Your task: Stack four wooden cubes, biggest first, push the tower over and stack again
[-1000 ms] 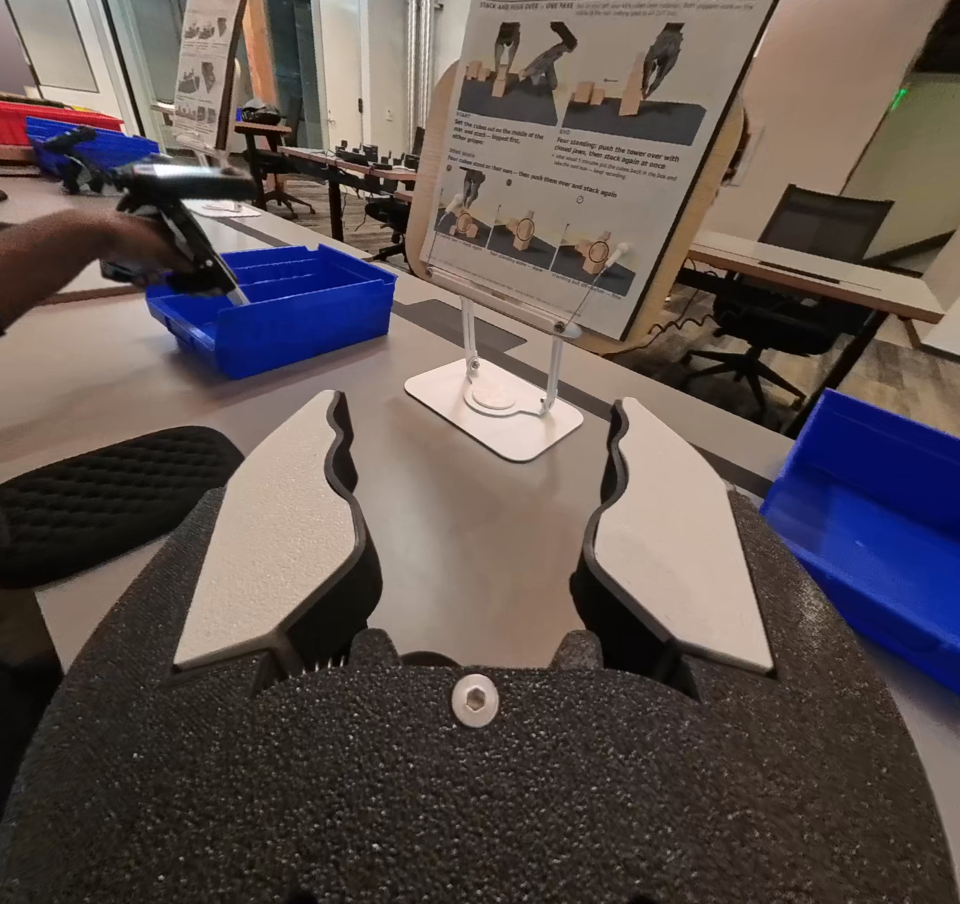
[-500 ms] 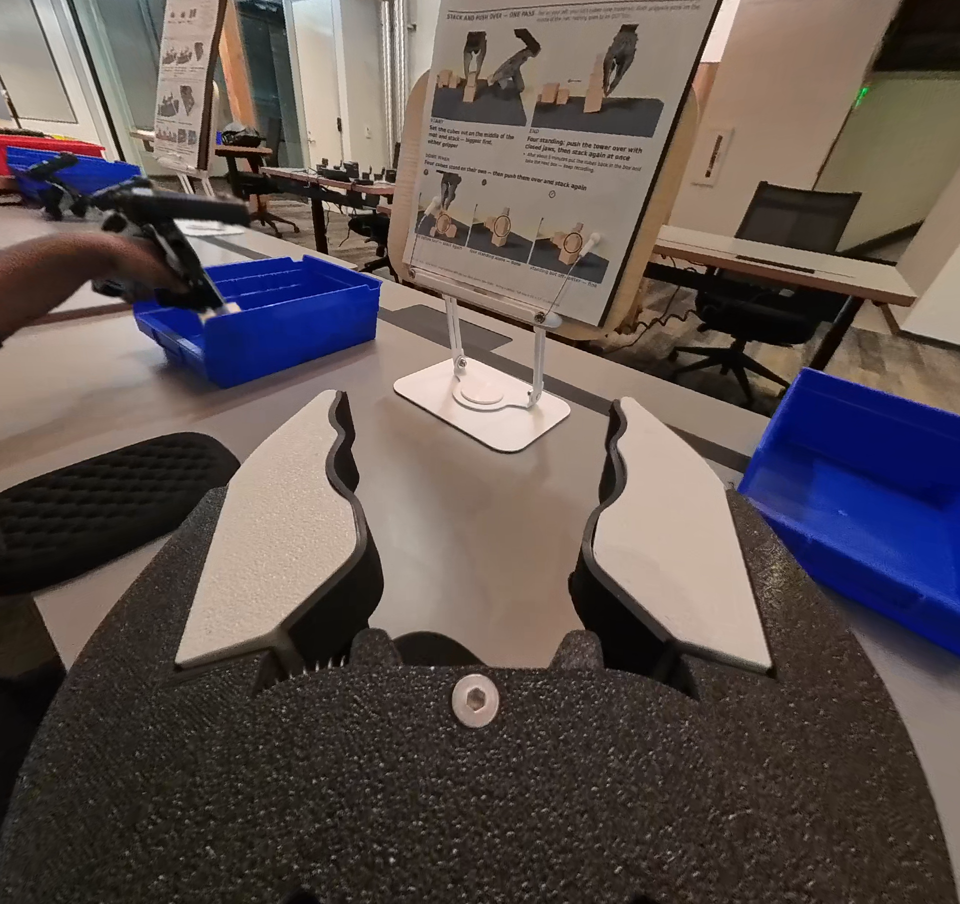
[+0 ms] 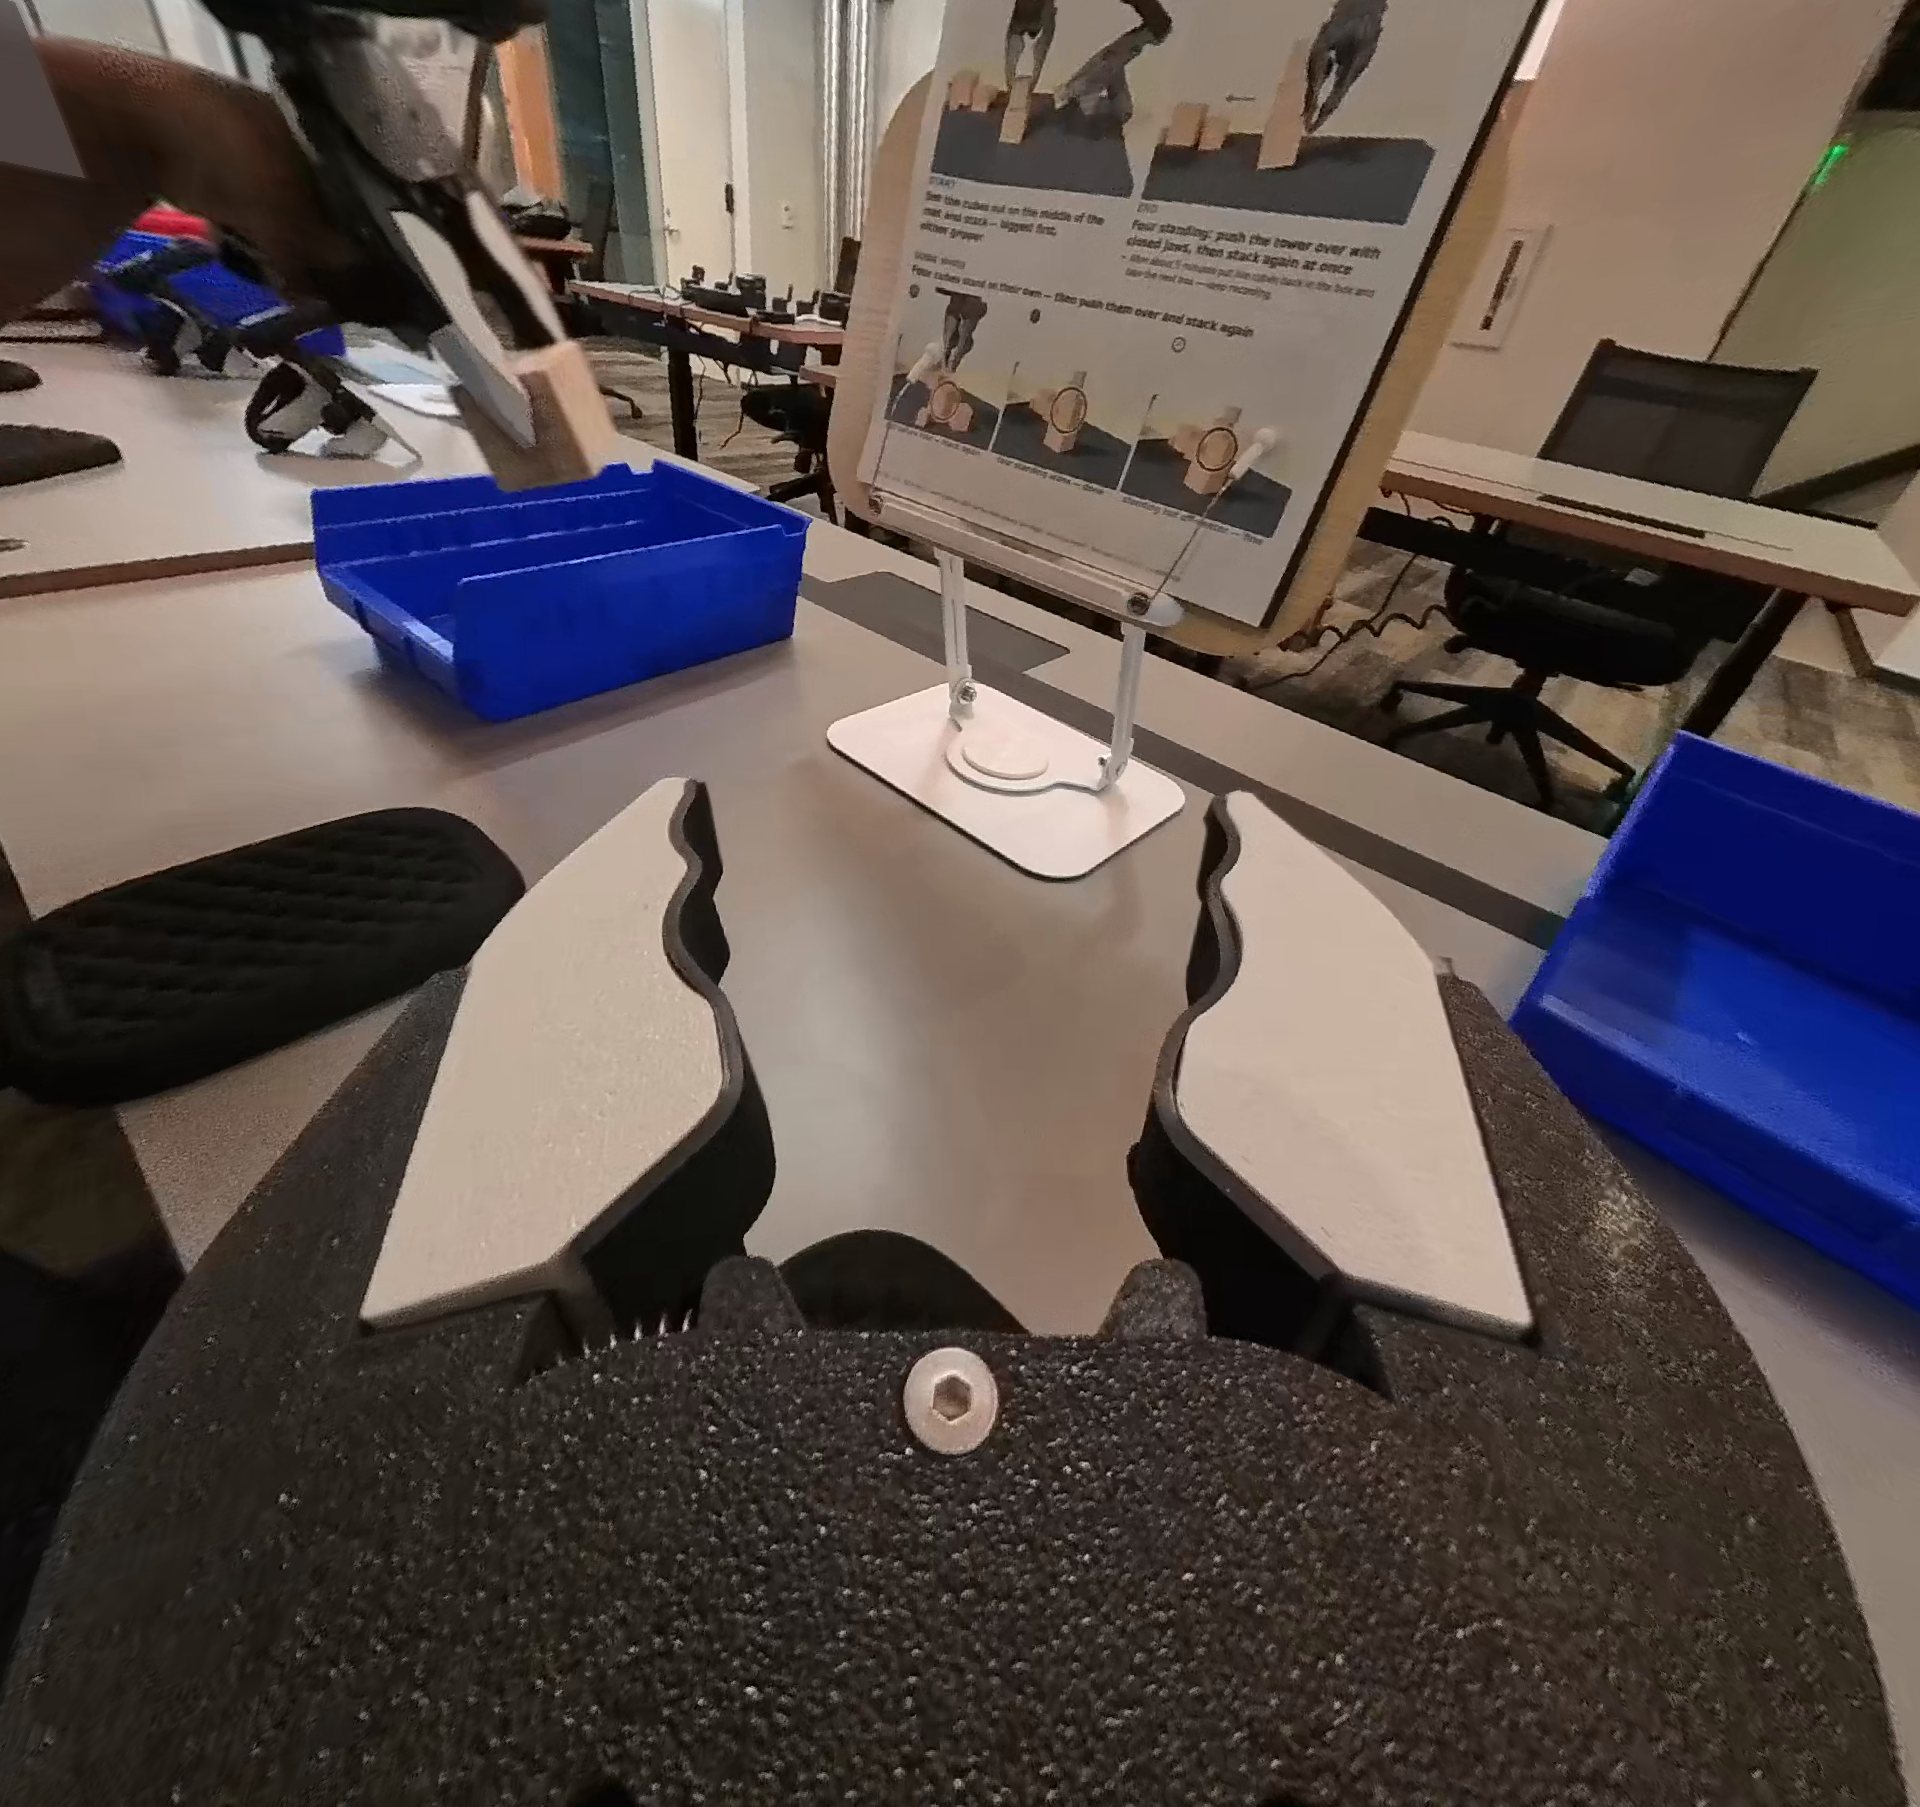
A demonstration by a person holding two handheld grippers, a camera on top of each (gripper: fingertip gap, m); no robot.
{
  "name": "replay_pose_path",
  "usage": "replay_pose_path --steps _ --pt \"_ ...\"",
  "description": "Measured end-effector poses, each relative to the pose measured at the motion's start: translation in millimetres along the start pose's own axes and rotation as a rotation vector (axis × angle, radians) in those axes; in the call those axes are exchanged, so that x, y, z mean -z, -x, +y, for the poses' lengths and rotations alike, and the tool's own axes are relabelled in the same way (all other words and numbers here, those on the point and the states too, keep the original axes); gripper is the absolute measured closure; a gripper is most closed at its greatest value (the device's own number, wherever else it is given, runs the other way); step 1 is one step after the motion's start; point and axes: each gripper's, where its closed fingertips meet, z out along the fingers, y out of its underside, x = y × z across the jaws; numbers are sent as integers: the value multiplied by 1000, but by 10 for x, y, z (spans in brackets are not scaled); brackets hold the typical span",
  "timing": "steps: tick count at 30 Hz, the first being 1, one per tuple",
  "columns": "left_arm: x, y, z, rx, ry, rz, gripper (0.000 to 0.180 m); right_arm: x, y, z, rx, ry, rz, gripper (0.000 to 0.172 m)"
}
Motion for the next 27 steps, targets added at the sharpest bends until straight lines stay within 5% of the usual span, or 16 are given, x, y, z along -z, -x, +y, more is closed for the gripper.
replay_pose_path --steps 5,12,27 --pt "-324 -774 -492 -246 22 139 122 16 23 29 3 14 -23 88" --pt "-1001 -1653 -729 -560 103 290 122 42 16 50 7 27 -29 89" --pt "-1771 -2094 -682 -663 220 413 122 73 -53 89 12 40 -15 89"
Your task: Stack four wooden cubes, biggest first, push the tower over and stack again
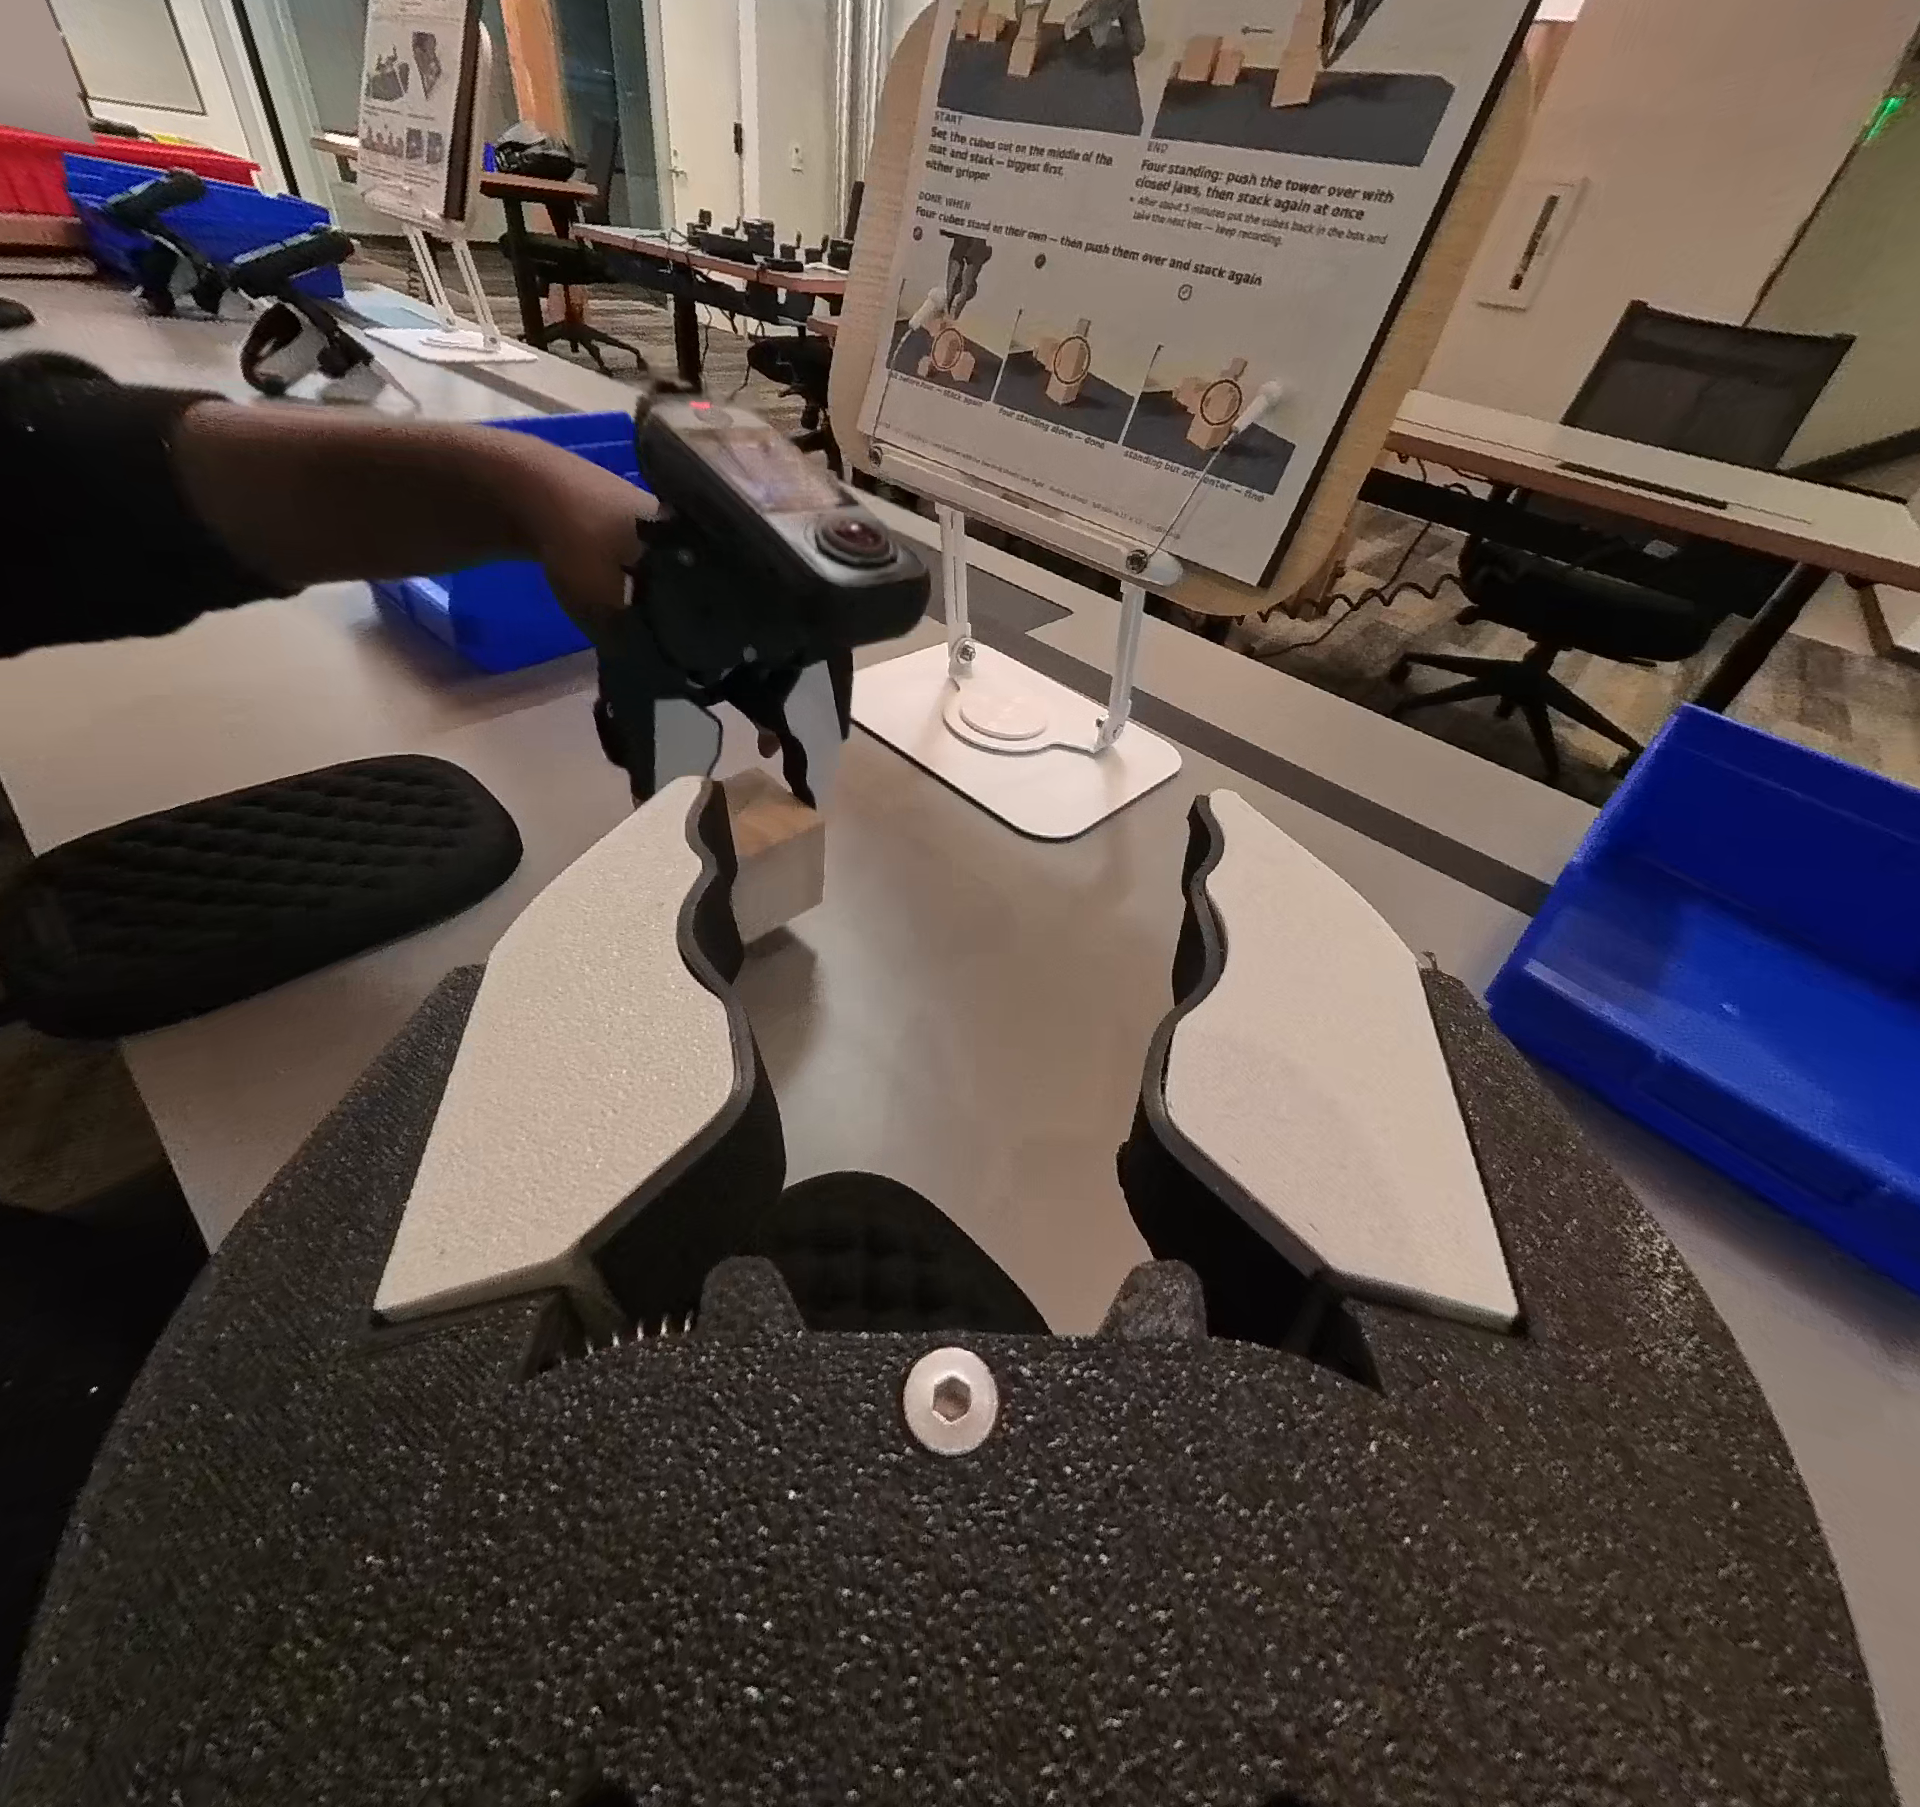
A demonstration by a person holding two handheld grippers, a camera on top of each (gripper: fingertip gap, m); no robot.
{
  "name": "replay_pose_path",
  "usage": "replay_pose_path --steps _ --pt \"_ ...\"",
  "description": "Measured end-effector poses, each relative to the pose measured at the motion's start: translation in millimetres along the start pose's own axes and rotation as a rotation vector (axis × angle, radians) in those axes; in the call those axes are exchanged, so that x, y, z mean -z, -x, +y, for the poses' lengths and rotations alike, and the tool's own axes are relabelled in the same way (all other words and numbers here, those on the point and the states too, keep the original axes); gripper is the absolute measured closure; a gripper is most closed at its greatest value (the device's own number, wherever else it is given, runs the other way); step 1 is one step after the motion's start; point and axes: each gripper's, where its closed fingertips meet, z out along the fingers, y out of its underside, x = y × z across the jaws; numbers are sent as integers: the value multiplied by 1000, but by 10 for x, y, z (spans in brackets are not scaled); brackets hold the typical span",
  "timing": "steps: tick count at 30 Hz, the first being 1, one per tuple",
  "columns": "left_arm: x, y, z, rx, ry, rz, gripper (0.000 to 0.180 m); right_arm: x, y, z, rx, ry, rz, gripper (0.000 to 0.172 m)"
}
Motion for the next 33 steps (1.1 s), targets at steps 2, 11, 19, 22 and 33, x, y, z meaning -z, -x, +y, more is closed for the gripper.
replay_pose_path --steps 2,11,19,22,33 --pt "-59 -3 3 8 -7 7 122 -3 -4 12 0 3 -1 89" --pt "-183 -1 16 -15 9 -24 122 3 -27 29 3 10 9 90" --pt "-187 6 -4 5 -10 -36 121 11 -37 41 4 16 12 90" --pt "-185 -1 0 -6 -16 -32 121 11 -29 44 8 20 10 90" --pt "411 -6 -187 59 -355 -129 47 -78 236 190 16 0 -181 80"
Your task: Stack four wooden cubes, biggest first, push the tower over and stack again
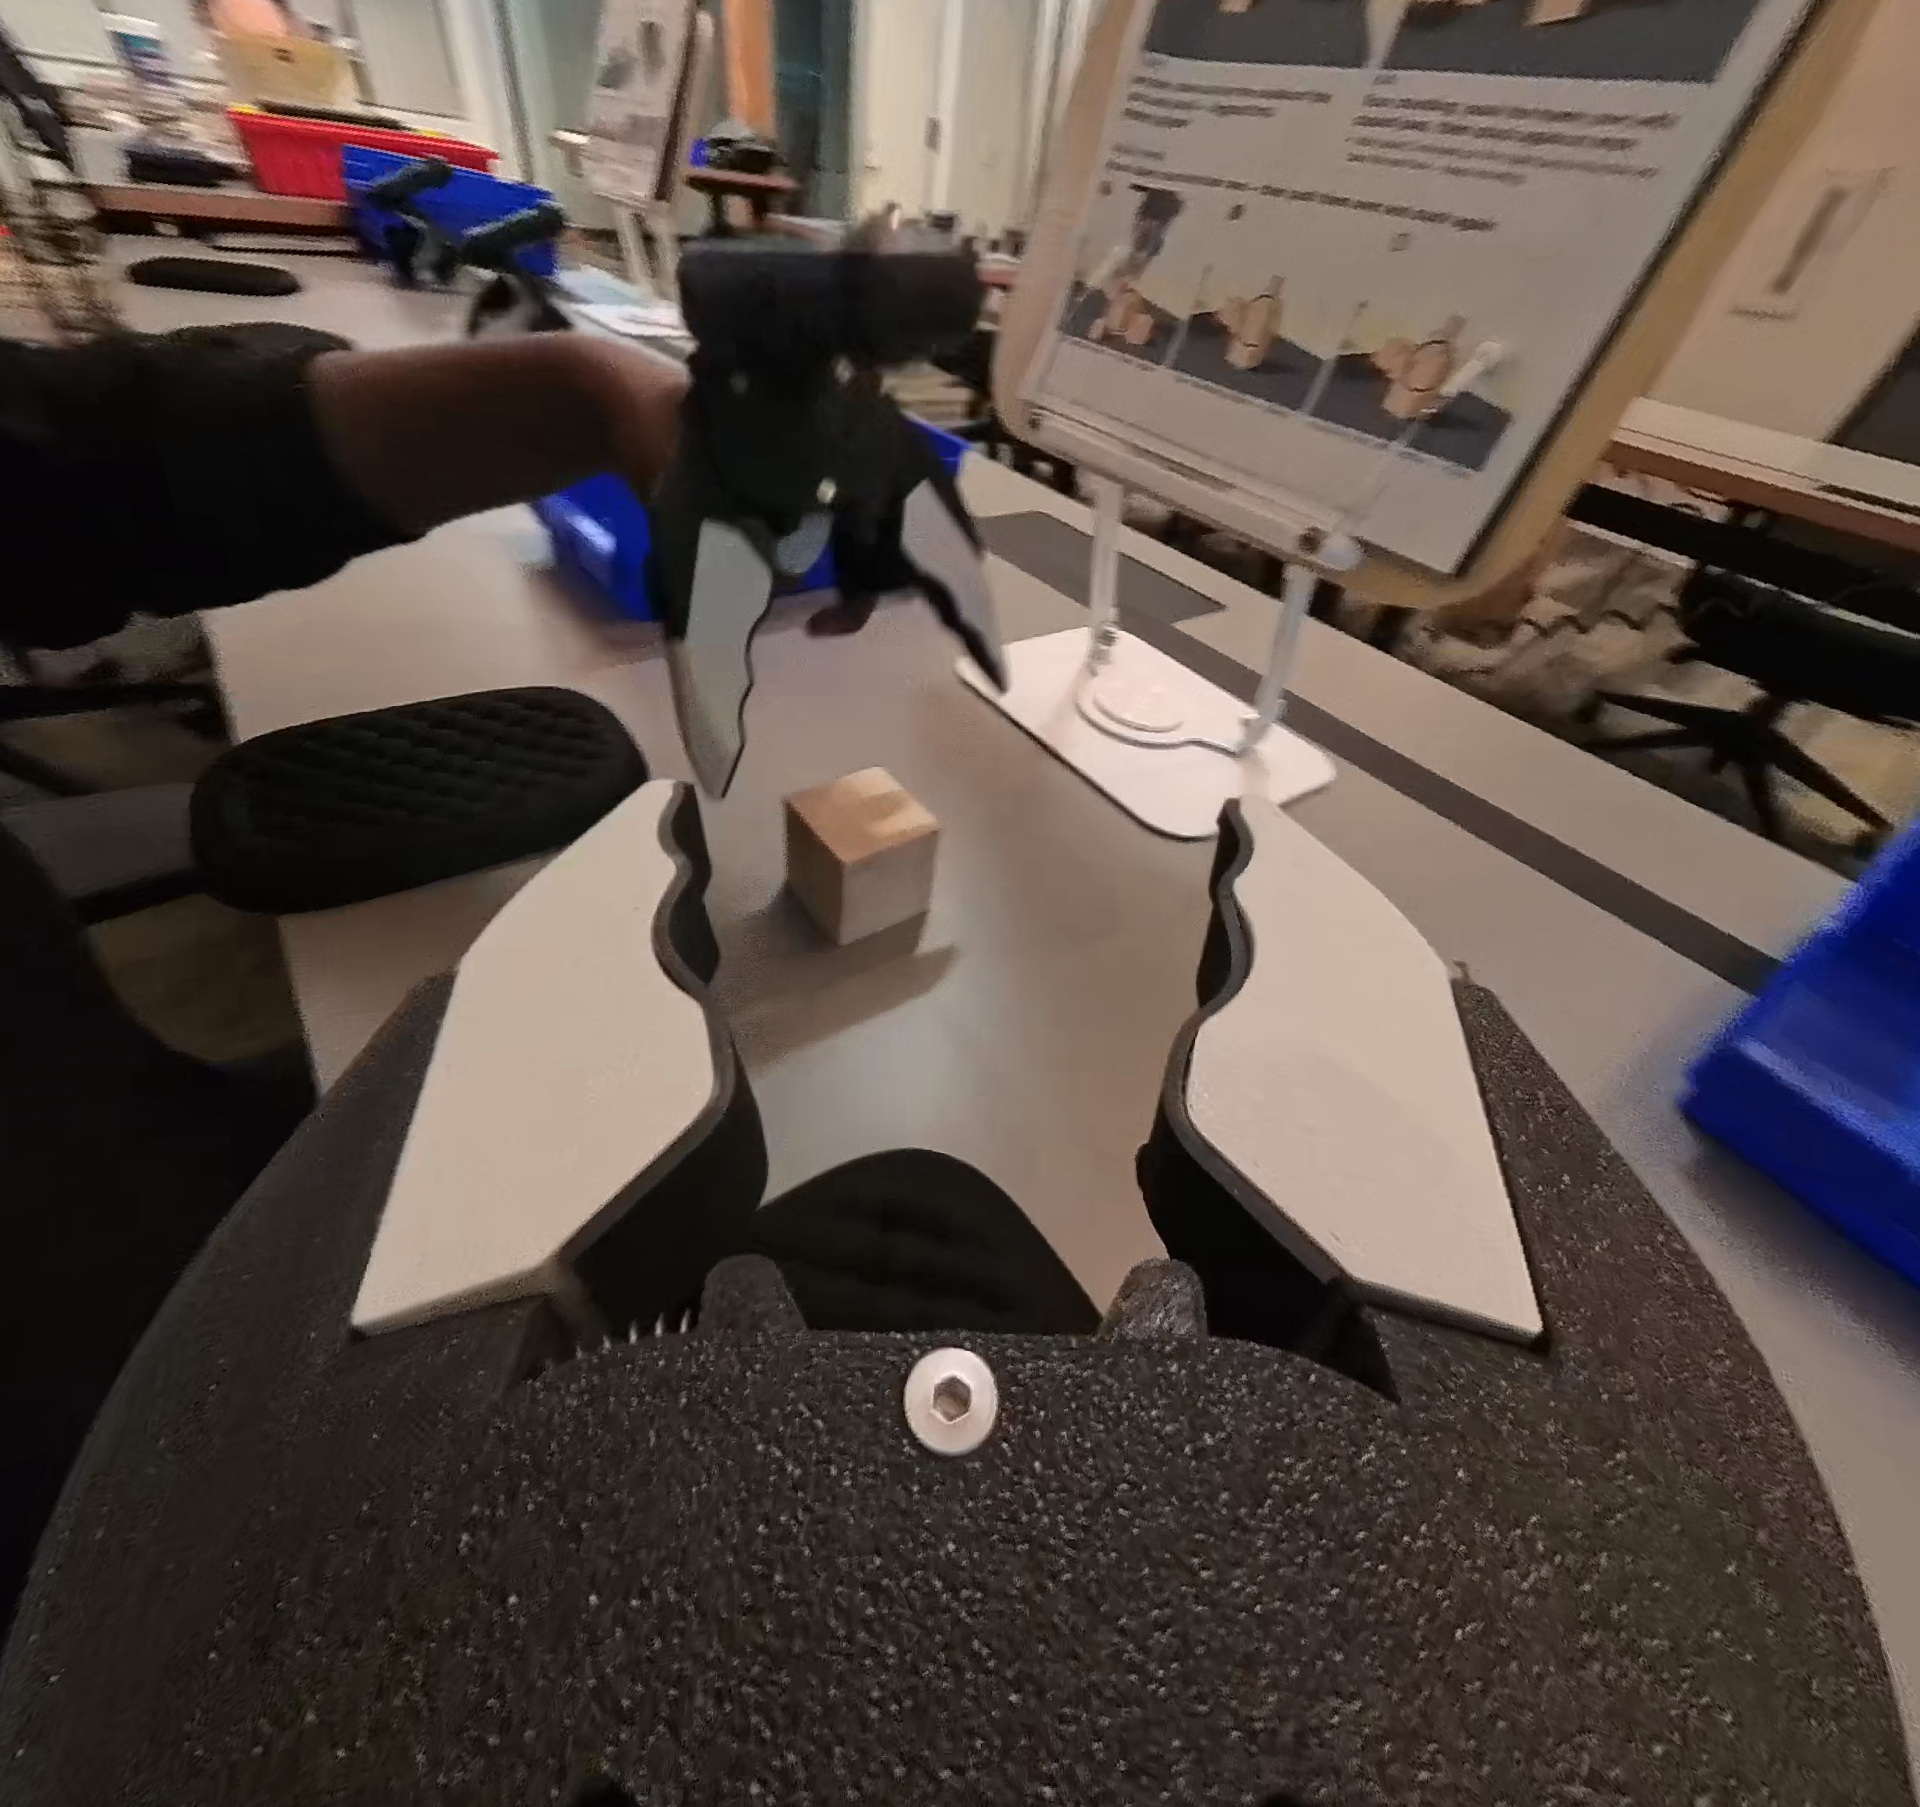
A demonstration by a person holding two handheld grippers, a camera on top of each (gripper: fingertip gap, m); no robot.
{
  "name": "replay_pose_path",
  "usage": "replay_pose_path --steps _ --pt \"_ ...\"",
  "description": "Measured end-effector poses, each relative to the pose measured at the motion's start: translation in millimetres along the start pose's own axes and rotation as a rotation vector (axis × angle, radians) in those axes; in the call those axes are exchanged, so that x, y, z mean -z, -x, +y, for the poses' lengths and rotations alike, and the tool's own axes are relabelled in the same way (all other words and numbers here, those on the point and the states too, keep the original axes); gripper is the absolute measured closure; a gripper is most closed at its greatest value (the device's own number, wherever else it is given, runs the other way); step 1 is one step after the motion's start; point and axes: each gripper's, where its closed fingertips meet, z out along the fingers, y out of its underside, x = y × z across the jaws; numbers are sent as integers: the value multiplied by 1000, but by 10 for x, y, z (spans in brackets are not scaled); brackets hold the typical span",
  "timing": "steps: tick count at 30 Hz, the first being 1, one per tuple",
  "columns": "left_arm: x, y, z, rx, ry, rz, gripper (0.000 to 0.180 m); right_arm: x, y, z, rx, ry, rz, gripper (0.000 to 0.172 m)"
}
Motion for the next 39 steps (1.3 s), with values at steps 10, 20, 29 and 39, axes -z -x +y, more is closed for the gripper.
replay_pose_path --steps 10,20,29,39 --pt "1769 248 398 168 -445 -344 34 -165 166 647 -83 -136 -166 54" --pt "2567 779 2634 586 -4 -596 87 -113 125 648 -53 -176 -90 64" --pt "1751 1080 3384 334 384 -316 99 -134 83 670 -102 -155 -98 69" --pt "1410 1283 3504 247 379 -160 111 -177 72 711 -100 -115 -82 75"
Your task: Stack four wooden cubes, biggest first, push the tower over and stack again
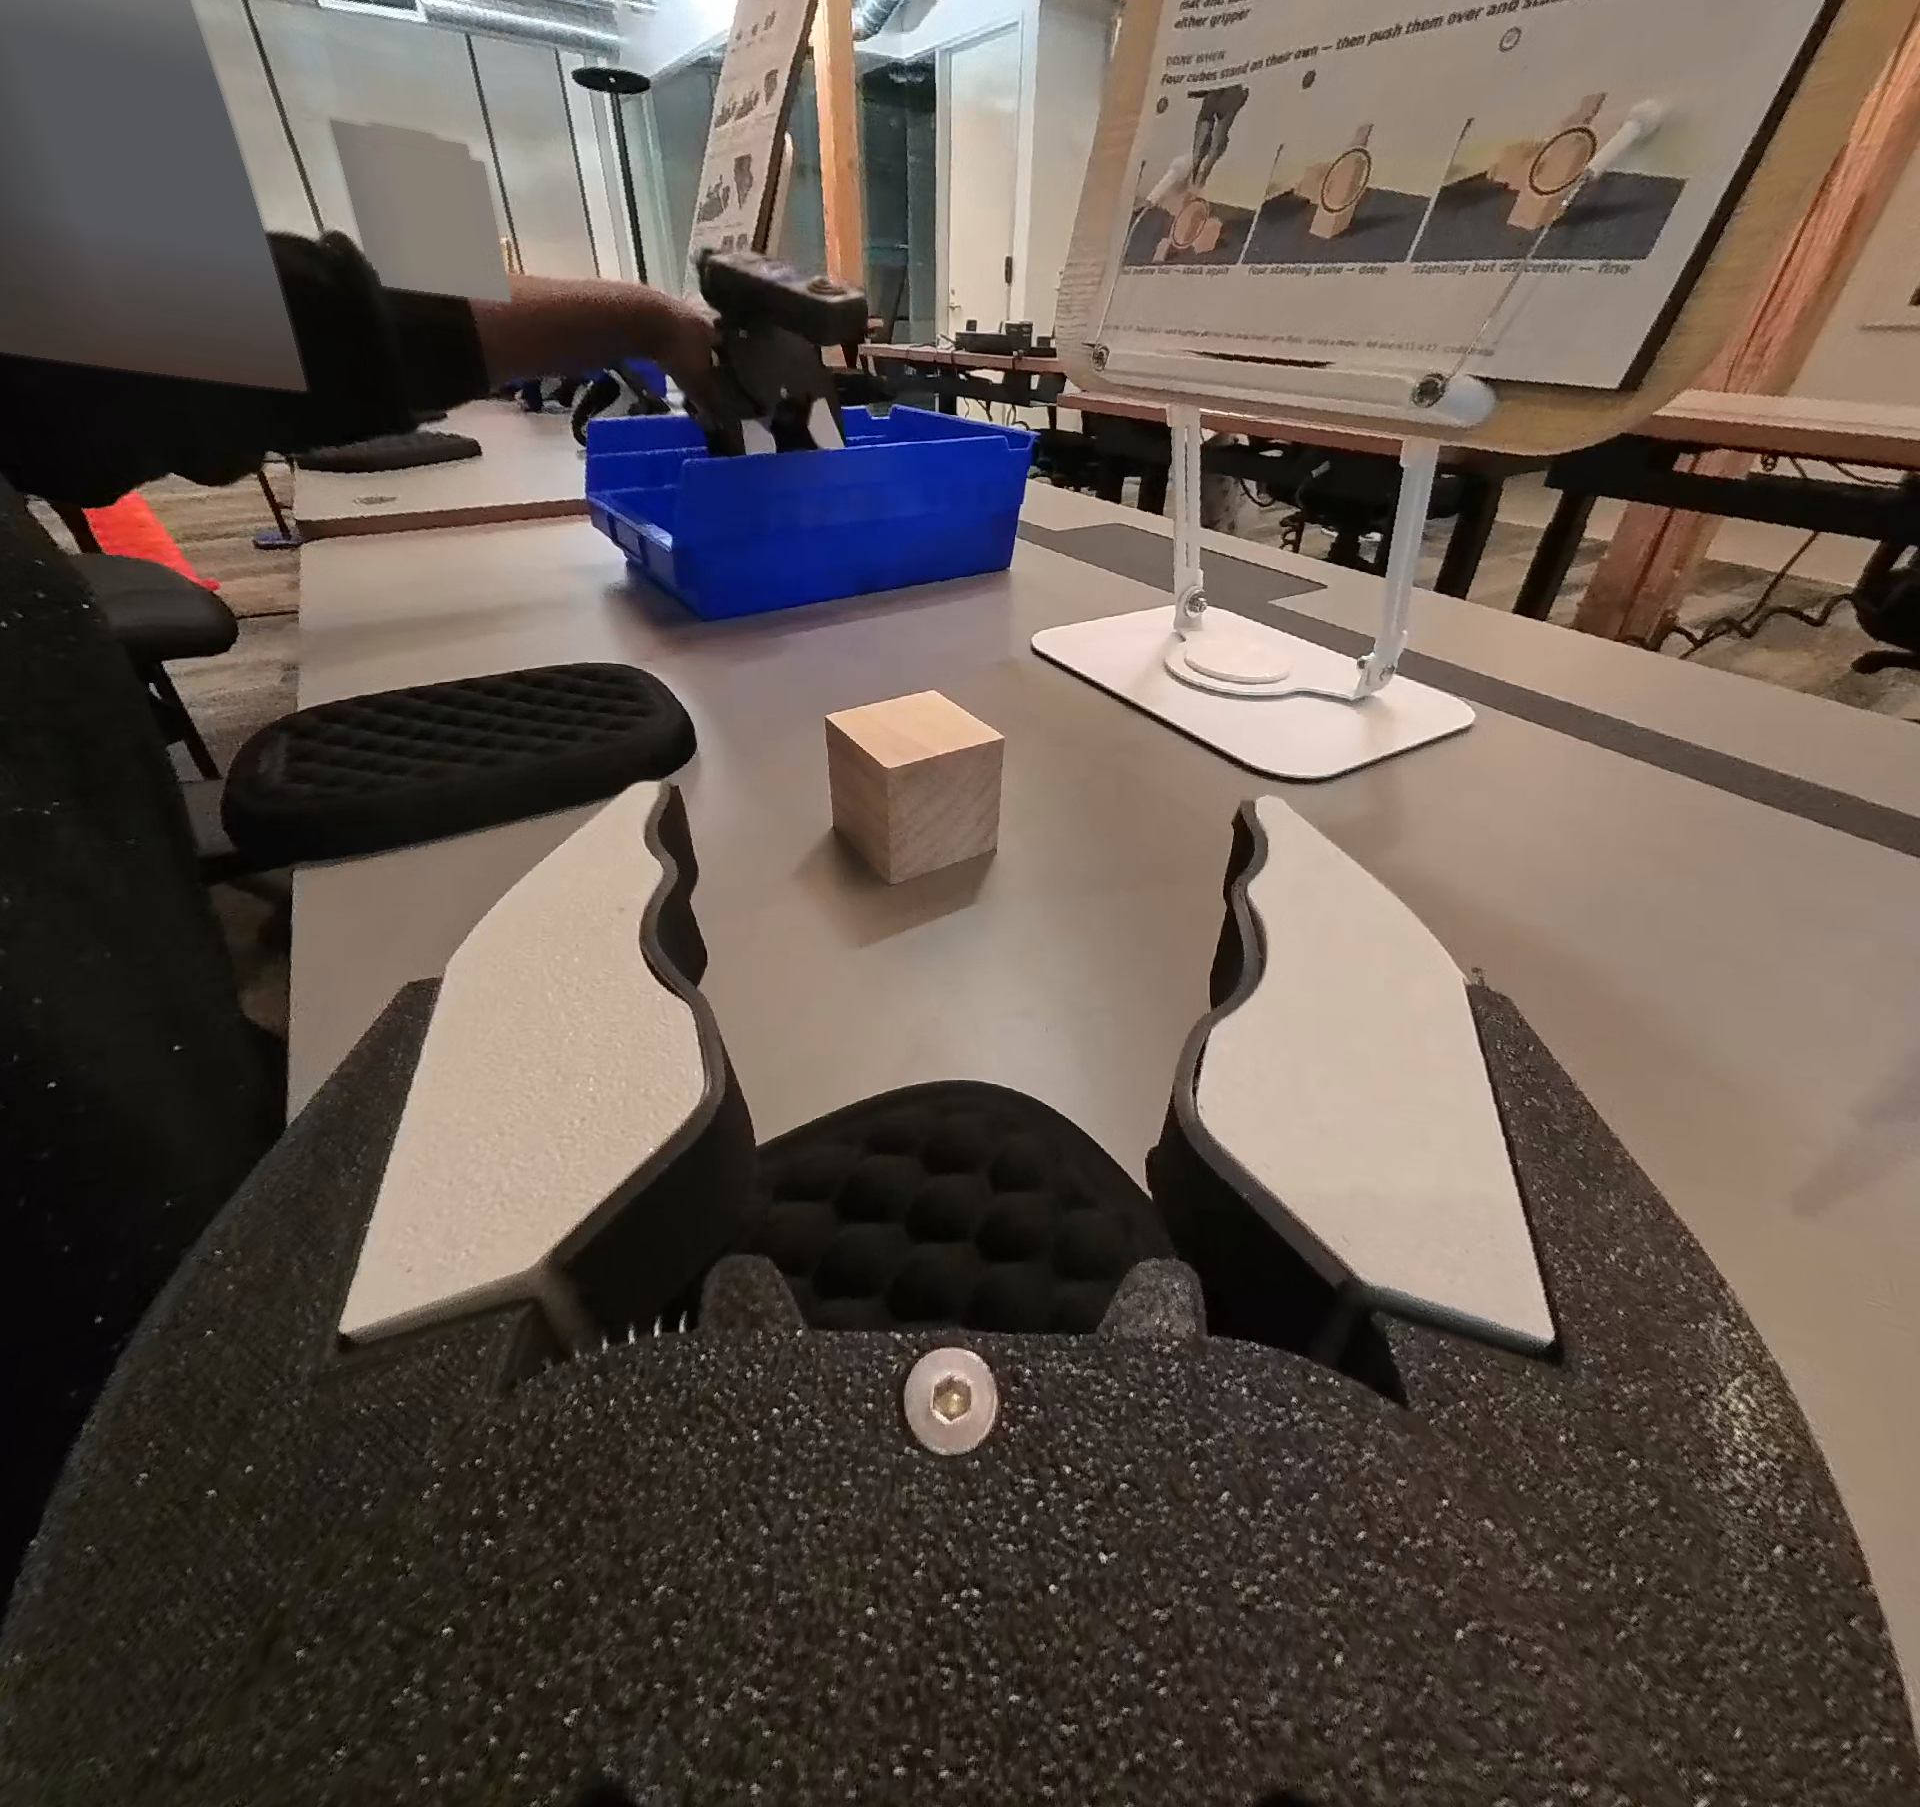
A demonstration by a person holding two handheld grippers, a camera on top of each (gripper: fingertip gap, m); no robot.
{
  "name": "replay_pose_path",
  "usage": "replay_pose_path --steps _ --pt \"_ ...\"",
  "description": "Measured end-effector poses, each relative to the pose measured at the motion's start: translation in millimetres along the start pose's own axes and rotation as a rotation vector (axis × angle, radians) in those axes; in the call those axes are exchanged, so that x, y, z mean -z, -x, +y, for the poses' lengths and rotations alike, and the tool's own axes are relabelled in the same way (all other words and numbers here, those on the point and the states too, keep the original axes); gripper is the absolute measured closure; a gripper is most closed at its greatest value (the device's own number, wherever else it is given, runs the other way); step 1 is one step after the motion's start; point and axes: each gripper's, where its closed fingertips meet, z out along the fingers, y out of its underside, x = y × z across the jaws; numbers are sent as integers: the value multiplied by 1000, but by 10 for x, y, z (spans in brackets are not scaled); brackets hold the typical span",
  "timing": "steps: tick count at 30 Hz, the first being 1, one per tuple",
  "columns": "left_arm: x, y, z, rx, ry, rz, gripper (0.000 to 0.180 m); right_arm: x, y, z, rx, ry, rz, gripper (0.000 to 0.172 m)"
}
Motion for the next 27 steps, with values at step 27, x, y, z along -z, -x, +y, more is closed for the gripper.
replay_pose_path --steps 27 --pt "628 -1795 -2484 -146 -63 18 136 -68 66 85 17 70 -43 83"
